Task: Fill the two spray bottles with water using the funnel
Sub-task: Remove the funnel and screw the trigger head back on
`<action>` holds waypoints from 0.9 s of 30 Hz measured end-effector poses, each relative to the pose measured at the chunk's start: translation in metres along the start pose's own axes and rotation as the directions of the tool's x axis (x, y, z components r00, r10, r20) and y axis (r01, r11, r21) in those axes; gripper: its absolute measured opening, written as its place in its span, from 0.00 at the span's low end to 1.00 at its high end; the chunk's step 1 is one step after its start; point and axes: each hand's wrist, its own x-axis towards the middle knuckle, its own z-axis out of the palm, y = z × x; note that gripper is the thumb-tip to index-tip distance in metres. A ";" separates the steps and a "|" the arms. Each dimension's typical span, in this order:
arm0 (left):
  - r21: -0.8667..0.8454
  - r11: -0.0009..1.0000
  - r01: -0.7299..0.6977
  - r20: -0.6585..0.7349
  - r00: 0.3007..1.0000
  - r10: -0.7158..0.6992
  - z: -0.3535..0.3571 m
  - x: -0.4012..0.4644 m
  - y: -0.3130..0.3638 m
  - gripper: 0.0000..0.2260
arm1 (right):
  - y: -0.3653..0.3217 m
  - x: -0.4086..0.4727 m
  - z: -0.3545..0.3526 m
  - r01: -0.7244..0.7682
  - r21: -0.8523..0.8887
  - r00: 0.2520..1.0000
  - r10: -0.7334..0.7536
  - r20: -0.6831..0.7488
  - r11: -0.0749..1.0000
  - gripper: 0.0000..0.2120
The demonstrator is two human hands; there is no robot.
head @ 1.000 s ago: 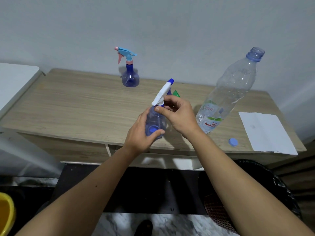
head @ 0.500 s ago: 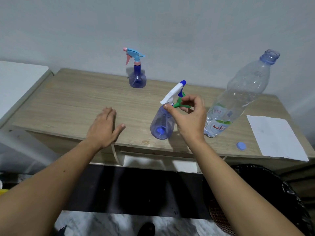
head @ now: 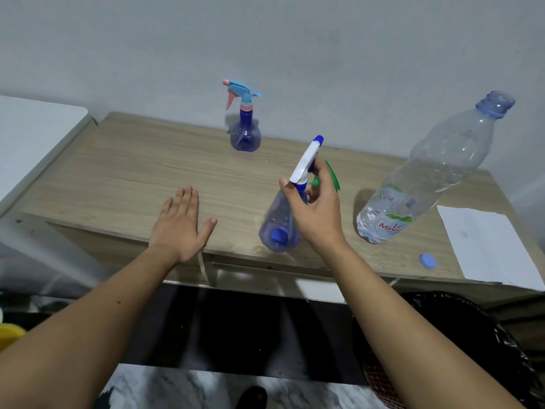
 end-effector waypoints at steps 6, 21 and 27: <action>0.008 1.000 0.008 0.009 1.000 -0.008 0.001 0.000 0.000 0.46 | -0.013 0.003 0.007 -0.003 0.075 0.987 -0.009 0.161 0.997 0.17; -0.009 0.999 0.032 -0.006 0.999 -0.032 0.001 0.001 0.002 0.47 | 0.029 -0.008 0.045 -0.355 -0.056 0.807 0.336 0.485 0.933 0.27; 0.000 1.000 0.029 -0.009 1.000 -0.029 0.002 0.001 0.001 0.47 | 0.027 -0.009 0.048 -0.394 -0.008 0.802 0.348 0.485 0.919 0.23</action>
